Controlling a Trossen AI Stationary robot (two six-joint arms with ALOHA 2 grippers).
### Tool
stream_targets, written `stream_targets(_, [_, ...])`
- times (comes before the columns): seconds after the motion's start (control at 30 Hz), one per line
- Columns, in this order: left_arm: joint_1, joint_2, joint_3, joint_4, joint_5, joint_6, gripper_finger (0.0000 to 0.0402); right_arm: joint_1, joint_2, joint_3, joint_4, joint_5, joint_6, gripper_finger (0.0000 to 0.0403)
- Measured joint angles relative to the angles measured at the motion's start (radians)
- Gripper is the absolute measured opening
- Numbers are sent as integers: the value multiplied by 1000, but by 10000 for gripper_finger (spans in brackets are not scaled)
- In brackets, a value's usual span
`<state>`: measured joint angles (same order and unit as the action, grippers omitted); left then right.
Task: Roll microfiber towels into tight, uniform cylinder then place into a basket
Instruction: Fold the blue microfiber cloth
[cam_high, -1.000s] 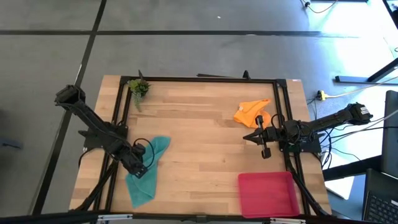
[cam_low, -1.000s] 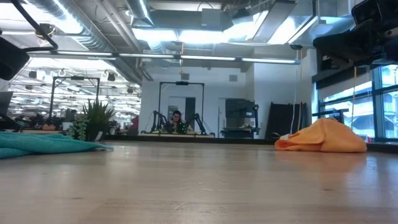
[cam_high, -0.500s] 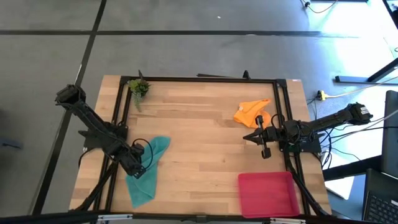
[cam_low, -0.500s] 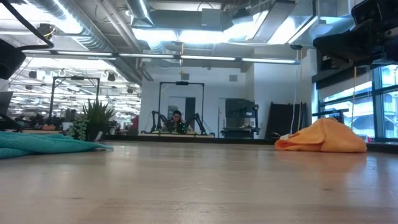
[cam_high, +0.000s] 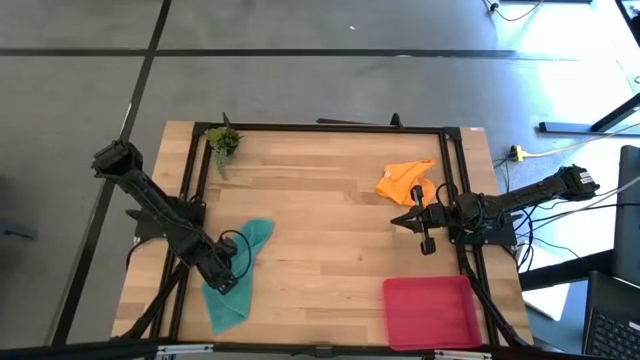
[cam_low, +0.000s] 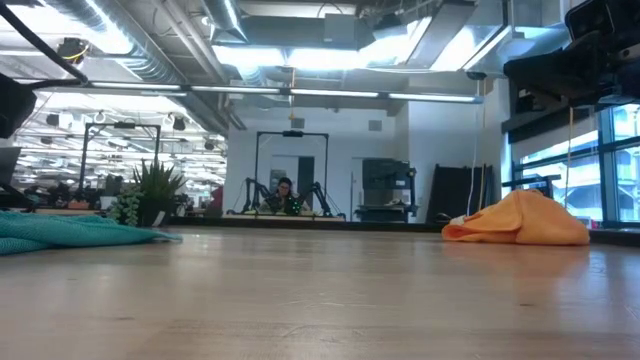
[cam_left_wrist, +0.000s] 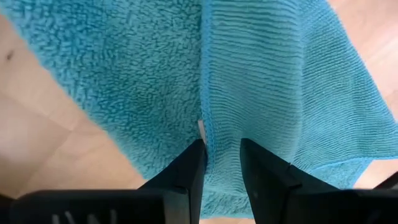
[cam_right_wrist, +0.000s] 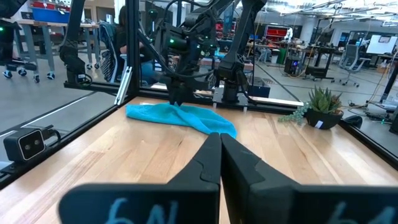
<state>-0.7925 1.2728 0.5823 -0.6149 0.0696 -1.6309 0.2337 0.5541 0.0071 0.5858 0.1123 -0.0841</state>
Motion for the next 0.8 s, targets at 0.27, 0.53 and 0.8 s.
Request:
stream_targets(0.27, [0,0,0,24,67,-18,94,0,0,0,0,0,0,5])
stream_targets(0.53, [0,0,0,23,82,-34,48,0,0,0,0,0,0,5])
stream_targets(0.8, [0,0,0,26,49,-55,2,0,0,0,0,0,0,5])
